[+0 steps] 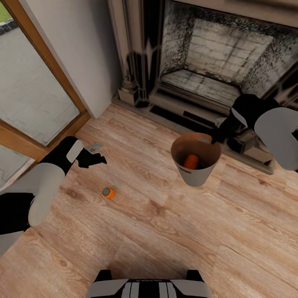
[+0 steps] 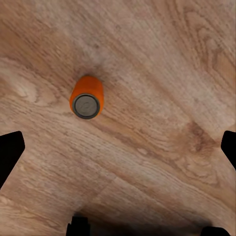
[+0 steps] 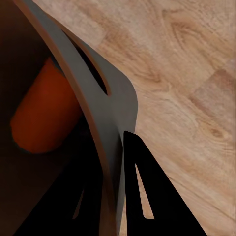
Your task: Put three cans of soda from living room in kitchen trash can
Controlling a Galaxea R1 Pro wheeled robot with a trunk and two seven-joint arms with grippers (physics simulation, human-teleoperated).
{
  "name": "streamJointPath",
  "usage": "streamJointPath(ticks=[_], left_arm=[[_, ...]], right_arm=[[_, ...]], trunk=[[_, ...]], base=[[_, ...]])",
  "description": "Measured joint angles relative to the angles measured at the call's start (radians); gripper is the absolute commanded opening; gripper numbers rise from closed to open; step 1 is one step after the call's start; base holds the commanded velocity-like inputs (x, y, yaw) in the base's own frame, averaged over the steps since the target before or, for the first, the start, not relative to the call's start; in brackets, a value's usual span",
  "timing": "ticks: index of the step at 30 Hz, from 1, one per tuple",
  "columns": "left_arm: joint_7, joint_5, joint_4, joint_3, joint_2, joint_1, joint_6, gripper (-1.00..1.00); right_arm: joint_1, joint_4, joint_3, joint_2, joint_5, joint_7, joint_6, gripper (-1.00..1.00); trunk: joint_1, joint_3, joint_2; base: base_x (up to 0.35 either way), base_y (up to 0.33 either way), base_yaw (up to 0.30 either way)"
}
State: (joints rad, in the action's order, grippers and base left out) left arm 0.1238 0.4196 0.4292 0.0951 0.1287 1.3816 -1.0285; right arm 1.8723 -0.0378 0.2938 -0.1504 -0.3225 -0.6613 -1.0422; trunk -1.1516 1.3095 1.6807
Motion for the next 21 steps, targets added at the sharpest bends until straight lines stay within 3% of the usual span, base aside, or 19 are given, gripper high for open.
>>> streamJointPath(ticks=[7, 13, 21], left_arm=[[-0.004, 0.003, 0.005, 0.0, 0.0, -0.001, -0.002, 1.0], [-0.006, 0.005, 0.008, -0.001, 0.0, -0.001, -0.003, 1.0], [-0.007, 0.005, 0.011, -0.001, 0.0, 0.001, -0.004, 1.0]], right_arm=[[0.0, 0.0, 0.007, 0.0, -0.025, 0.001, 0.002, -1.0], [0.0, 0.0, -0.001, -0.001, -0.019, -0.001, 0.0, -1.0], [0.0, 0.0, 0.009, -0.002, -0.028, 0.001, 0.001, -1.0]], trunk=[[-0.027, 0.032, 0.049], [-0.027, 0.035, 0.049], [-0.027, 0.034, 0.049]], base=[[0.0, 0.0, 0.0], [0.0, 0.029, -0.056], [0.0, 0.238, -0.224]])
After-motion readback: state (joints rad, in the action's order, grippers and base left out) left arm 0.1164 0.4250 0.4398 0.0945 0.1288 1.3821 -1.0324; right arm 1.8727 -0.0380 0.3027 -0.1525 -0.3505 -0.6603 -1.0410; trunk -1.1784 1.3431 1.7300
